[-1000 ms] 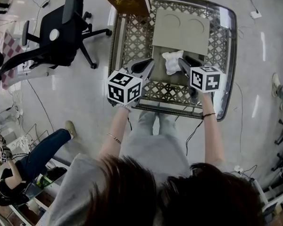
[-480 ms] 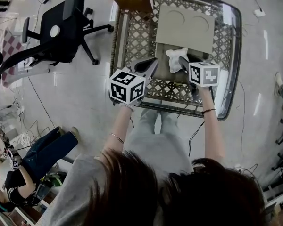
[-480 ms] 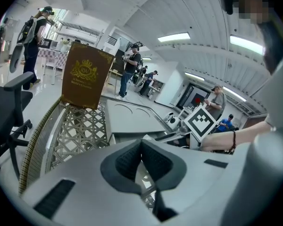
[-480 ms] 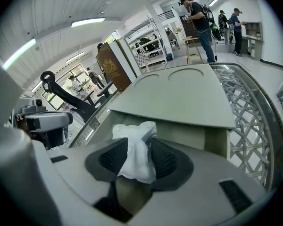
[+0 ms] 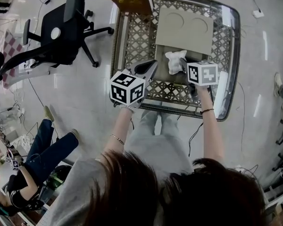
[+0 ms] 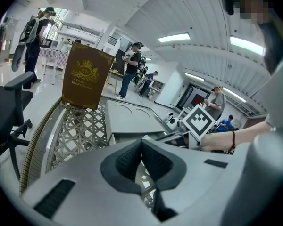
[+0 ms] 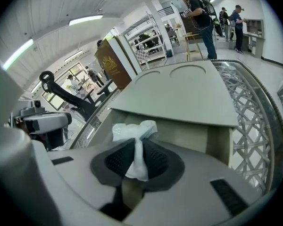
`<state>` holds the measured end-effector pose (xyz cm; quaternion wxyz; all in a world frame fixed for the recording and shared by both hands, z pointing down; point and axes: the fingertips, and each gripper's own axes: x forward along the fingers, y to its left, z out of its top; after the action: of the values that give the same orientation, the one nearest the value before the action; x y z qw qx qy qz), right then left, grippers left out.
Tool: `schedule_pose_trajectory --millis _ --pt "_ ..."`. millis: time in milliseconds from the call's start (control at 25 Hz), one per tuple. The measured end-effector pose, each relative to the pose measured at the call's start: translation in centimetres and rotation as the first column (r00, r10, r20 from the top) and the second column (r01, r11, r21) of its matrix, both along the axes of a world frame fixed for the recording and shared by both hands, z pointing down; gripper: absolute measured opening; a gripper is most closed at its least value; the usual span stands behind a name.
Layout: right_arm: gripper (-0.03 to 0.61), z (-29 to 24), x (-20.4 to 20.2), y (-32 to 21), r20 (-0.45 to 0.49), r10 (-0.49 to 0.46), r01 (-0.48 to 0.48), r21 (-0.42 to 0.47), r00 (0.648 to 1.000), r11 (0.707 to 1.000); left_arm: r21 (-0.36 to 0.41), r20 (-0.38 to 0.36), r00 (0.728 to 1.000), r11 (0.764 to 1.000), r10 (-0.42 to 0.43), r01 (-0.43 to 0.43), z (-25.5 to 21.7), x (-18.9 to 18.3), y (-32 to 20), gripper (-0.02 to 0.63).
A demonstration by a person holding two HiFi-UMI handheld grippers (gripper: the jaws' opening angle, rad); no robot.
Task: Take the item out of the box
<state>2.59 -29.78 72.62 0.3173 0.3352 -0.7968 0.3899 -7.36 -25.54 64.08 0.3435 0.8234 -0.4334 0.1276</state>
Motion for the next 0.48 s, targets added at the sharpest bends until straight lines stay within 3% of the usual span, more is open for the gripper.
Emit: schedule_pose_trajectory --millis 480 --pt "0.069 -3.4 -0.2 1.0 0.080 0.019 -0.022 0.042 0.997 0.999 0.040 -0.006 1.000 0.999 -0.018 0.018 -2.2 -0.4 0.6 0.017"
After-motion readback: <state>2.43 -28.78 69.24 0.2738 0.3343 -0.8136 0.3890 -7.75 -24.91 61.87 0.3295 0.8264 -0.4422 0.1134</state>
